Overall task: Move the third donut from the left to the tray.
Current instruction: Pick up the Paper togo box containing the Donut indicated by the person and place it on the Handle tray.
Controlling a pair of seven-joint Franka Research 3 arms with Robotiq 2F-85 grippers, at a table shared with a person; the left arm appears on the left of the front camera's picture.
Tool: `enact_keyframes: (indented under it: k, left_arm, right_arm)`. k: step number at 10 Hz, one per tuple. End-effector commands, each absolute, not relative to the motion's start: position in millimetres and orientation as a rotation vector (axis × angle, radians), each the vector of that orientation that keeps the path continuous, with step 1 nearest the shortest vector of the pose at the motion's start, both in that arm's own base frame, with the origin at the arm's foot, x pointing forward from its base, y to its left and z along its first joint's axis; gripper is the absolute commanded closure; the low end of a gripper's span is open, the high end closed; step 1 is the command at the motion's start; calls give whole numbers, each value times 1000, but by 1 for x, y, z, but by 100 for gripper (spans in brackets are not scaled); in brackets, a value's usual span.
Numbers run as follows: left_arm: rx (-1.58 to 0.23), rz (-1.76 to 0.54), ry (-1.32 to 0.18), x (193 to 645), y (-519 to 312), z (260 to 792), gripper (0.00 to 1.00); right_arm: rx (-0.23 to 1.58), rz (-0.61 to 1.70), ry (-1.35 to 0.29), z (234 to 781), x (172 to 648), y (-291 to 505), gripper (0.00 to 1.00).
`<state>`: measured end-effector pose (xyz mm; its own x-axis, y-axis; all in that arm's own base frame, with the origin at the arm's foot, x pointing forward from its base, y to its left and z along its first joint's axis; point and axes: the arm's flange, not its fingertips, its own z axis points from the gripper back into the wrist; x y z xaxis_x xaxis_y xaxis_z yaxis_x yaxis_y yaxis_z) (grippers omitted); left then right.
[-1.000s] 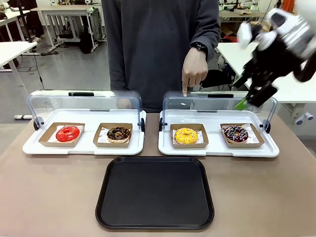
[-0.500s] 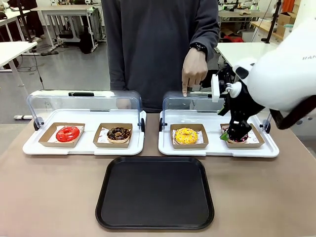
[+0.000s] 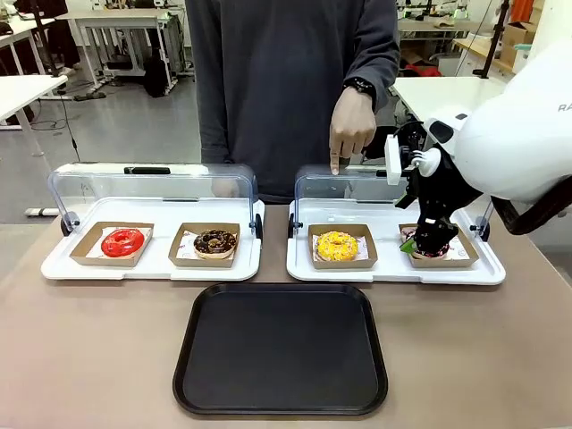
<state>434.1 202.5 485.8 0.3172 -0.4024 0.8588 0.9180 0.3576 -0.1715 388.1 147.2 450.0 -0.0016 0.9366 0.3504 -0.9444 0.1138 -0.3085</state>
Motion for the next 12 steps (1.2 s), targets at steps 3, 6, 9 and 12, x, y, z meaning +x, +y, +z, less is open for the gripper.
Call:
enact_keyframes:
  k: [3,6,9,12]
  left_arm:
    - [-760,-988,-816,433,202,488,0]
    - [-760,-988,-816,433,202,488,0]
    - [-760,-988,-816,433,202,488,0]
    - [-760,-988,-816,433,202,488,0]
  right_arm:
    - [-54,1438,-466,442,411,179,0]
    - [-66,1494,-398,417,434,208,0]
    - [-109,1533,-378,390,451,223,0]
    - [-142,1532,-343,364,466,227,0]
